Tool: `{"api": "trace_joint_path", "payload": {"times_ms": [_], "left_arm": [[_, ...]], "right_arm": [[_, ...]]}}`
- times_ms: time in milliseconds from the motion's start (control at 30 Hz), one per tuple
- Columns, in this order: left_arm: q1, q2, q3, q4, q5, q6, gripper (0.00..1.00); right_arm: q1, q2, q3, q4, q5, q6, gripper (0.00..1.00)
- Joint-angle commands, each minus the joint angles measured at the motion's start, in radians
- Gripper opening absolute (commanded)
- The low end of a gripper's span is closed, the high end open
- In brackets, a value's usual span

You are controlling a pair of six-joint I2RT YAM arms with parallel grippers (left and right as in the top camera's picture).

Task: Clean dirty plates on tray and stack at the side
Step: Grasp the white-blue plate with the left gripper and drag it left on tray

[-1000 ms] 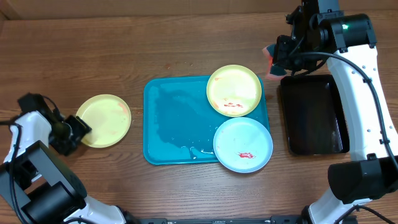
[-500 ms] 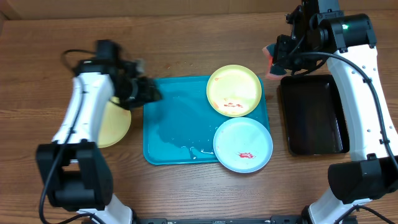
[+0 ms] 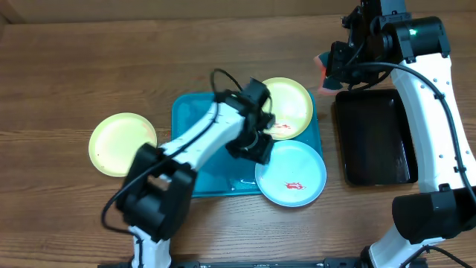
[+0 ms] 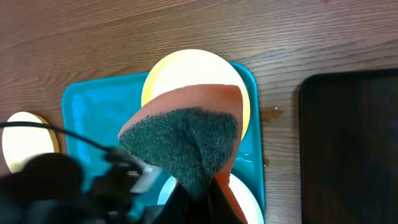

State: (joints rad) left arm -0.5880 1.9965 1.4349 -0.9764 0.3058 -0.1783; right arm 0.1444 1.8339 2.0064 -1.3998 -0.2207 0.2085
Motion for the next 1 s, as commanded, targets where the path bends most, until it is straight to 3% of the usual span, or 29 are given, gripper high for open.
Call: {"api": "trace_joint_path", "payload": {"times_ms": [0,267,500,600,967], "left_arm": [[-0.028,0.04,0.006,-0.003,-0.035,-0.055,0.58],[-0.044,0.097,0.007,0.005,-0.034,-0.069,0.41],[-0.024,0.117,0.029,-0.021,-0.021,-0.069,0.2],[-0.017,0.116,0.036,-0.033,-0.017,-0.069,0.04],[0.024,0.016,0.144,-0.231,-0.034,-0.031,0.04]], "right_arm": [[-0.001,-0.003,0.005,0.006,0.003,-0.004,0.04],[-0.001,-0.003,0.005,0.006,0.003,-0.004,0.04],[-0.001,-0.003,0.005,0.006,0.004,-0.004,0.04],[-0.001,-0.003,0.005,0.006,0.003,-0.004,0.04],[-0.001,-0.003,0.005,0.012,0.003,-0.004,0.04]]}}
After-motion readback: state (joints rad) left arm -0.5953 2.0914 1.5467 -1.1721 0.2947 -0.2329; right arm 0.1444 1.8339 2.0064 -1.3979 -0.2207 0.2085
